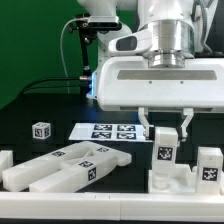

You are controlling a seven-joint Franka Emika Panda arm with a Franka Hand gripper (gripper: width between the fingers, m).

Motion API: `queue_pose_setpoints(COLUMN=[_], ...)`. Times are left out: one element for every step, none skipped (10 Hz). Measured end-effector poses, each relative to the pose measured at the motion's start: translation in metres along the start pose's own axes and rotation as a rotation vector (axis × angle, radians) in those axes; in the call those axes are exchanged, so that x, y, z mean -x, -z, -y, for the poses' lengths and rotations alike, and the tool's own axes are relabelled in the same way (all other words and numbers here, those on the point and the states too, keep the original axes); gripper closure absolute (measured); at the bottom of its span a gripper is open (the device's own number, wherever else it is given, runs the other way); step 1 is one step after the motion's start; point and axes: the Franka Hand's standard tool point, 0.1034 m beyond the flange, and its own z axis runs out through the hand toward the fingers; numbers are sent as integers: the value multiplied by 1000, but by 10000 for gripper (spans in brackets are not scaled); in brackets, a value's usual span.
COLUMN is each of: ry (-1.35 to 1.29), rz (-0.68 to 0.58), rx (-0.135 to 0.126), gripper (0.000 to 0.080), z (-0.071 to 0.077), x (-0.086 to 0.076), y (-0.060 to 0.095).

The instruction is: Assemble chair

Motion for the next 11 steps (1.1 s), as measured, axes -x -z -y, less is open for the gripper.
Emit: queue_pose_setpoints(ry=[0,1,3,6,8,9,11,13,15,16,15], rz=[1,4,7,14,19,26,11,-8,-18,-17,-7], rx=[1,3,4,6,8,12,16,18,20,20,19], gripper=[515,515,515,515,515,515,515,515,515,447,447], z=[-1,-1,-1,0,-1,-3,-4,-4,-4,-4,-4], x=[0,3,5,9,12,16,16,15,15,14,16], y=[0,-2,-6,-9,-11,-15,-16,-17,-17,-17,-17])
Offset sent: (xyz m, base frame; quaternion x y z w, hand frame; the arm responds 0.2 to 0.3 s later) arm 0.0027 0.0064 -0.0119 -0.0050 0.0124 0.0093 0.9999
